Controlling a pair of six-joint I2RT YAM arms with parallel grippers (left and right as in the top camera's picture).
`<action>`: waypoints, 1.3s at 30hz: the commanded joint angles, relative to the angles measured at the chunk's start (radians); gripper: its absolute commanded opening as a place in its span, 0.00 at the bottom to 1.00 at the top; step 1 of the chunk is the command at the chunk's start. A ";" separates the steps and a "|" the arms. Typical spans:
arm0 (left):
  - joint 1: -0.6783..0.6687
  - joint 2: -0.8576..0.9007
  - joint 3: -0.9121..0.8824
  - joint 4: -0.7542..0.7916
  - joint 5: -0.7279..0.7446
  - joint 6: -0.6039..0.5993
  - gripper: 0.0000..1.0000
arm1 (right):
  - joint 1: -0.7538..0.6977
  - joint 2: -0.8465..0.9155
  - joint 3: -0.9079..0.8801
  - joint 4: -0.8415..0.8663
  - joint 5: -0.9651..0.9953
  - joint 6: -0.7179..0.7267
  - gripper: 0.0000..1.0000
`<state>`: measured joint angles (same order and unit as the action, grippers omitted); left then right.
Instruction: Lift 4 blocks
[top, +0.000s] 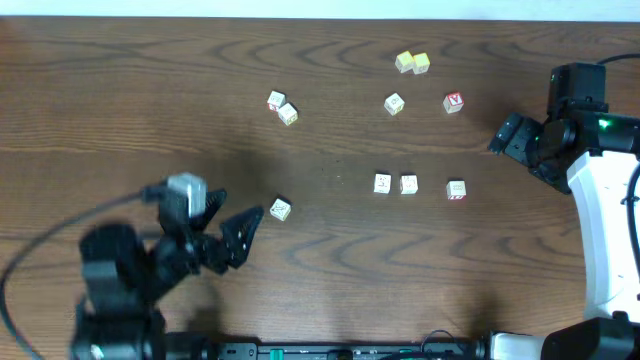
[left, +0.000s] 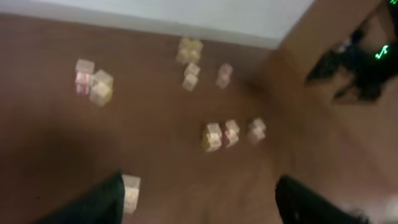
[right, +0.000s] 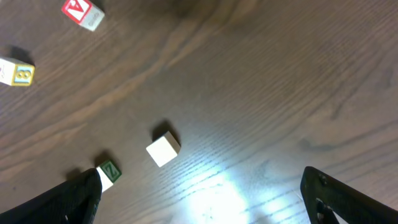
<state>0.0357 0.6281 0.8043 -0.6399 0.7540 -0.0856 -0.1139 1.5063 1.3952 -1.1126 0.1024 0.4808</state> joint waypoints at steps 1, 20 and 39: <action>-0.010 0.239 0.232 -0.180 0.025 0.179 0.77 | -0.007 0.002 0.010 -0.002 0.001 -0.007 0.99; -0.396 0.854 0.365 -0.389 -0.687 -0.051 0.78 | -0.007 0.002 0.010 -0.002 0.001 -0.007 0.99; -0.400 1.224 0.365 -0.180 -0.530 0.247 0.78 | -0.007 0.002 0.010 -0.002 0.001 -0.007 0.99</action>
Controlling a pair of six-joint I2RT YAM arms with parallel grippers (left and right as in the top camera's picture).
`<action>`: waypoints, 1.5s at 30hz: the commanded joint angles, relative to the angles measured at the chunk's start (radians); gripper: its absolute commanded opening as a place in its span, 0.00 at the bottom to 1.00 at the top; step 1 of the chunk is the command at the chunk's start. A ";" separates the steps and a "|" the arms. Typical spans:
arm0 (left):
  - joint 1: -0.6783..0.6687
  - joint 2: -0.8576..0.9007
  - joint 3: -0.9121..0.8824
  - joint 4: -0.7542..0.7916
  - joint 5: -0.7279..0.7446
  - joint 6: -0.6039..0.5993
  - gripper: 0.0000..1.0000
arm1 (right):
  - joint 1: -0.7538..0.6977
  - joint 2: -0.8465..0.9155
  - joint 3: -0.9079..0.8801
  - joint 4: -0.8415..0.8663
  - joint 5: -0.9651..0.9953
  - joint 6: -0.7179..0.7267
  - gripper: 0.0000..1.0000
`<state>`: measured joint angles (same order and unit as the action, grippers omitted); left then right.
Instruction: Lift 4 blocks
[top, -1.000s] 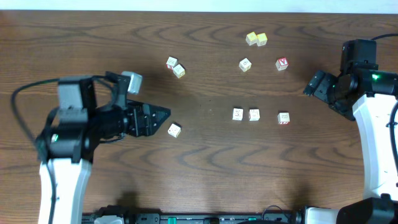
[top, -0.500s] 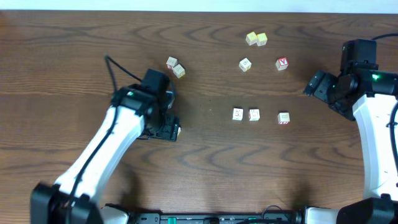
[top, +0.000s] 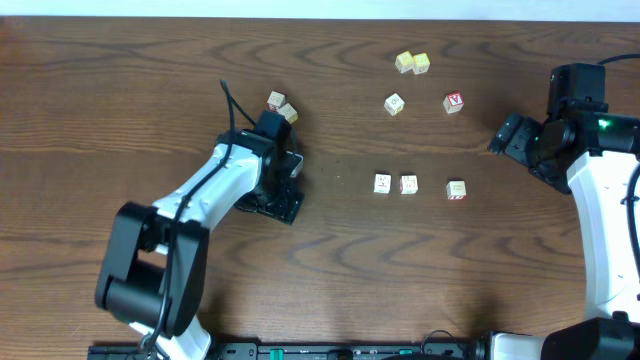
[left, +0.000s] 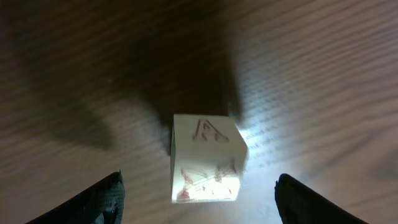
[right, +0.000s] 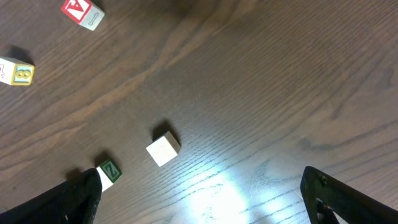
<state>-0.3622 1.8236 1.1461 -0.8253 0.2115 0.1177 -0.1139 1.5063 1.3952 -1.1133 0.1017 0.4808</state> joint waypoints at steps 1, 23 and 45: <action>-0.002 0.034 0.023 0.010 0.012 0.047 0.77 | -0.007 0.002 0.010 -0.001 0.002 -0.007 0.99; -0.002 0.039 -0.043 0.165 0.017 -0.272 0.32 | -0.007 0.002 0.010 -0.002 0.002 -0.007 0.99; -0.004 0.039 -0.040 0.070 0.013 -0.288 0.64 | -0.007 0.002 0.010 -0.001 0.002 -0.007 0.99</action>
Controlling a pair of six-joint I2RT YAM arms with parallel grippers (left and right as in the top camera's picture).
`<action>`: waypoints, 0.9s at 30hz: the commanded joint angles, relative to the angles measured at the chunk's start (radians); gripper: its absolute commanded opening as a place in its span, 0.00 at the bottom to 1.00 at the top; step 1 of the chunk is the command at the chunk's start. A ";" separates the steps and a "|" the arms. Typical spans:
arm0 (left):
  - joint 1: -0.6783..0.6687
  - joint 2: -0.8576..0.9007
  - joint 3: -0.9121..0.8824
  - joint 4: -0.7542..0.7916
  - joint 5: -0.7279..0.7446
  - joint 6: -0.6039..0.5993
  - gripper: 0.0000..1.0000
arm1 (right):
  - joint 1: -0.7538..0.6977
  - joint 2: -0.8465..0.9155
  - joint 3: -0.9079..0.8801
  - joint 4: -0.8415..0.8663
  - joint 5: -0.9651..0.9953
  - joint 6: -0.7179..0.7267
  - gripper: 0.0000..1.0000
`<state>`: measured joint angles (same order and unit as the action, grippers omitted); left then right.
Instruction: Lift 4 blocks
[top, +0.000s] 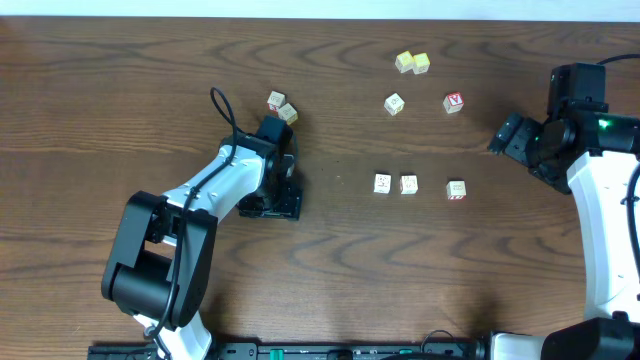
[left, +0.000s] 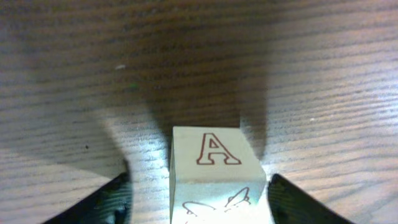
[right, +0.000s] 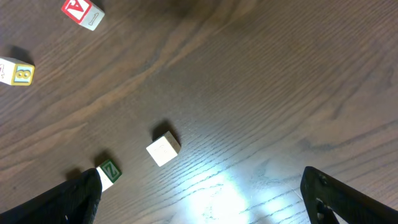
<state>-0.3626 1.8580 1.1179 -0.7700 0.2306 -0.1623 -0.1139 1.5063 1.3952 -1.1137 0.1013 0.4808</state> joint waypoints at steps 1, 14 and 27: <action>-0.003 0.005 -0.015 0.031 -0.006 -0.008 0.64 | -0.007 0.002 0.010 -0.001 0.002 -0.007 0.99; -0.003 0.005 -0.018 0.043 0.036 -0.010 0.45 | -0.007 0.002 0.010 -0.001 0.002 -0.007 0.99; -0.004 0.005 0.026 0.102 0.050 -0.159 0.25 | -0.007 0.002 0.010 -0.001 0.002 -0.007 0.99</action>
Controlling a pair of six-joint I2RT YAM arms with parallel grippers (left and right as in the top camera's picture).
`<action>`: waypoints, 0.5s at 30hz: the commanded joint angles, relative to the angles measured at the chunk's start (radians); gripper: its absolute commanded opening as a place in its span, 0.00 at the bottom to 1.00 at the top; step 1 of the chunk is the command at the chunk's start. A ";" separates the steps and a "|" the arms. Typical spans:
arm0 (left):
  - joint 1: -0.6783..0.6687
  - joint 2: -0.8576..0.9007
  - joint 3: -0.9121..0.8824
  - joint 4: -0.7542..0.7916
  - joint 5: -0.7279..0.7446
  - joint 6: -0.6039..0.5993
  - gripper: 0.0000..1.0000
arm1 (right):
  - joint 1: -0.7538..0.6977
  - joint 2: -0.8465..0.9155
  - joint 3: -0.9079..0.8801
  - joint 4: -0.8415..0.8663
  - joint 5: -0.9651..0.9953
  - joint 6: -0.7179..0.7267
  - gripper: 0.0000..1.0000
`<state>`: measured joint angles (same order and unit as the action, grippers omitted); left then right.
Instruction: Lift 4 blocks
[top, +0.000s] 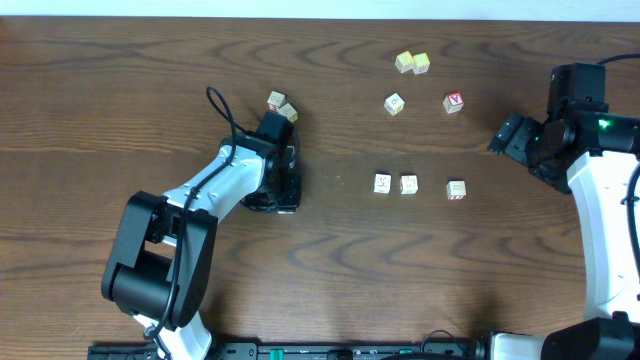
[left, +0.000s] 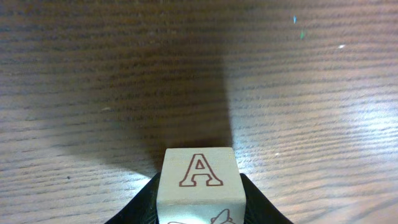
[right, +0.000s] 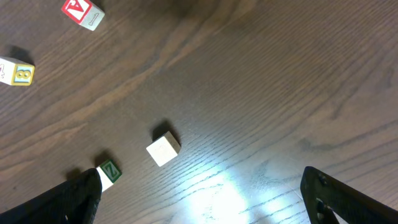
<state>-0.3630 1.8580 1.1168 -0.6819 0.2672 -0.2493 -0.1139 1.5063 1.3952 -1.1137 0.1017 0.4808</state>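
Observation:
A pale wooden block with a red letter A sits between the black fingers of my left gripper, which is shut on it; both pads press its sides. Whether it is off the wood cannot be told. From overhead my left gripper covers that block. Two blocks lie just beyond it. My right gripper is open over bare wood at the table's right side, with a plain block and a green Z block ahead of it.
More blocks lie scattered: a pair at the back, single ones and a red-lettered one, then a row of three mid-right. The brown wooden table ends at a white wall at the back.
My left gripper's fingers stood a little apart on either side of the A block; now they are shut against its sides. The right arm has not moved.
My left gripper was open at the lower left, short of a lone block. Then it hung open straight above that A block, then lower with its fingers flanking it. Now it is shut on the block. The right arm stayed put throughout.

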 joint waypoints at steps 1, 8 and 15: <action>-0.003 0.005 0.034 0.015 0.014 -0.081 0.25 | -0.007 0.002 0.010 -0.001 0.002 -0.007 0.99; -0.058 0.005 0.041 0.101 -0.022 -0.116 0.25 | -0.007 0.002 0.010 -0.001 0.002 -0.007 0.99; -0.174 0.005 0.041 0.168 -0.224 -0.222 0.25 | -0.007 0.002 0.010 -0.001 0.002 -0.007 0.99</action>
<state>-0.4923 1.8580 1.1301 -0.5472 0.1467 -0.3969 -0.1139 1.5063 1.3952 -1.1137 0.1017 0.4808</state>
